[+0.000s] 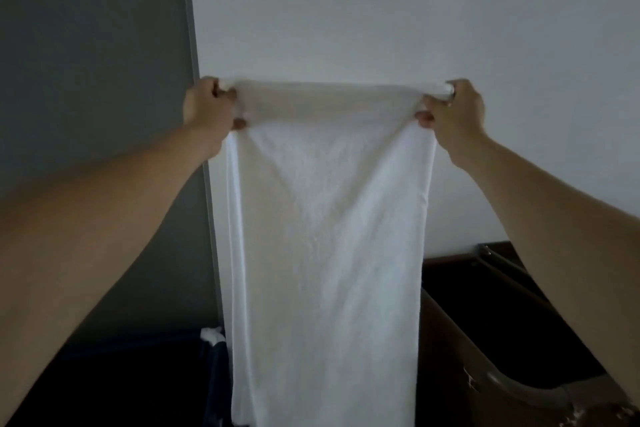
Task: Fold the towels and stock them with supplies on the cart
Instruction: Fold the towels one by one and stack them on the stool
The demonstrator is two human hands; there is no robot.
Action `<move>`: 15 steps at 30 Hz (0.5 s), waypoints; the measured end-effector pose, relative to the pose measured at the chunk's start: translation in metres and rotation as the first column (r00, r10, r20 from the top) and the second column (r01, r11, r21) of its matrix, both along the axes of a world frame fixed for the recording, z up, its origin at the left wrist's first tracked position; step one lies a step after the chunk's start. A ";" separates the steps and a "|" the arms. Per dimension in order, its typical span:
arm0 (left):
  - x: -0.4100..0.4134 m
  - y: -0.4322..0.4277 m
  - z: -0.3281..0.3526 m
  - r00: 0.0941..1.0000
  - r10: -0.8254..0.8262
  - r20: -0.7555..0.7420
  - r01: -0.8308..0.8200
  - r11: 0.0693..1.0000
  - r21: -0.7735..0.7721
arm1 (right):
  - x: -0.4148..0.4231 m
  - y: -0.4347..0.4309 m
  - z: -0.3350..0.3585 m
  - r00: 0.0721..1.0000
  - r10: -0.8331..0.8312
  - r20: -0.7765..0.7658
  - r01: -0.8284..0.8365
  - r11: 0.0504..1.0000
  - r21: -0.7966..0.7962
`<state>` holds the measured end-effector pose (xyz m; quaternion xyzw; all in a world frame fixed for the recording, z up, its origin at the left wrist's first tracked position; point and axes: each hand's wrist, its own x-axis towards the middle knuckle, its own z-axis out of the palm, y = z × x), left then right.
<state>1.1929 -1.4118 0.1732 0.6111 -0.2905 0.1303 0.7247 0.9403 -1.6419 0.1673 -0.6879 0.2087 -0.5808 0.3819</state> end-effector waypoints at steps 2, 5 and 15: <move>-0.003 0.002 0.029 0.998 0.003 0.064 0.000 0.999 -0.054 | -0.004 -0.005 0.019 0.997 -0.003 0.075 0.008 0.998 -0.070; -0.008 0.010 0.048 0.992 0.024 0.121 -0.017 0.998 -0.056 | -0.013 -0.010 0.031 0.993 0.040 0.110 -0.024 0.989 -0.146; -0.061 0.076 -0.009 0.984 -0.147 0.104 0.144 0.989 0.043 | -0.070 0.005 -0.014 0.994 0.104 -0.029 -0.108 0.977 -0.182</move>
